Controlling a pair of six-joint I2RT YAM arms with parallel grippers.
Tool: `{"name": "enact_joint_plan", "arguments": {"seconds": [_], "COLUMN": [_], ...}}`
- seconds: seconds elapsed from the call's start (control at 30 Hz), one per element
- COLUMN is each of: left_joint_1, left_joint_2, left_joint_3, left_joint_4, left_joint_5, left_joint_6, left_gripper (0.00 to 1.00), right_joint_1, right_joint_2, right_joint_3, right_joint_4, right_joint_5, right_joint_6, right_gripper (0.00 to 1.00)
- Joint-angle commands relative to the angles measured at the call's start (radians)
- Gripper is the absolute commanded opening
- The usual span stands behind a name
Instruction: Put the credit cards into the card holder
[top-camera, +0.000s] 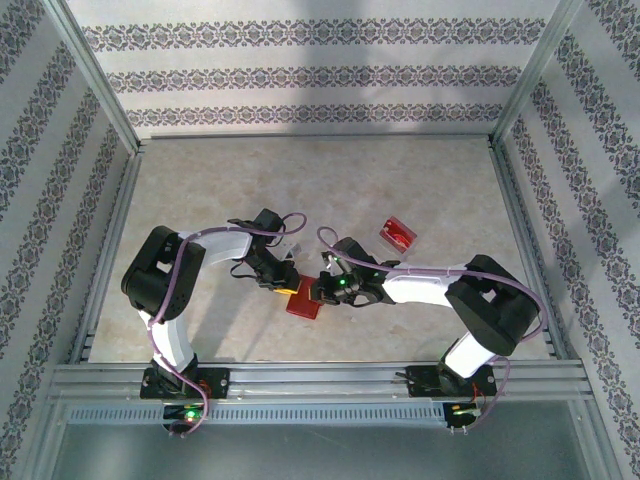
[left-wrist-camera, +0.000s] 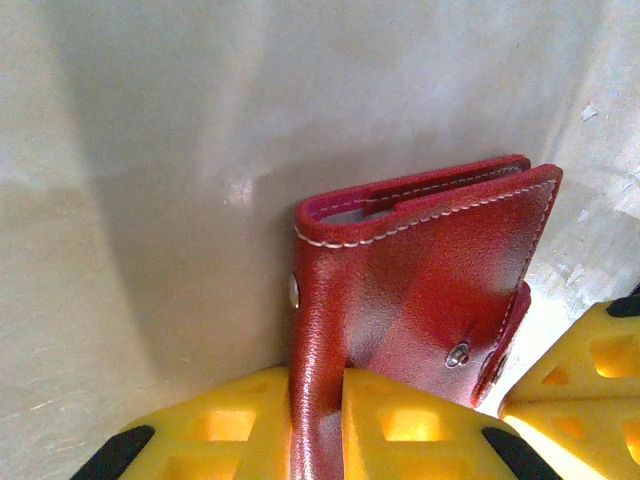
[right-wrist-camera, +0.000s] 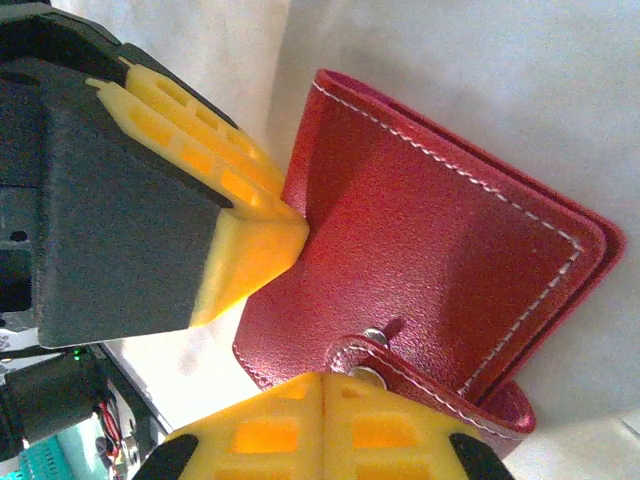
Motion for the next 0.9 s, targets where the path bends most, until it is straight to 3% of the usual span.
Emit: {"name": "enact_joint_plan", "arguments": {"seconds": [0.0,0.87], "left_joint_1": [-0.018,-0.018], "left_joint_2": [0.03,0.023], "left_joint_3": [-0.015,-0.021], "left_joint_4": [-0.024,-0.025], "left_joint_5": [-0.05,-0.051], "left_joint_6": [0.02,0.021], "left_gripper": [0.19,0.19], "right_joint_1": [-0.002,-0.014], "right_joint_2": [0.004,0.079], "right_joint_3": [-0.013,-0.045], "right_joint_4": [0.035,0.121], "right_joint_5": [-0.011,-0.027], "right_joint_6": [0.015,0.061], "right_gripper": [0.06,0.05]}}
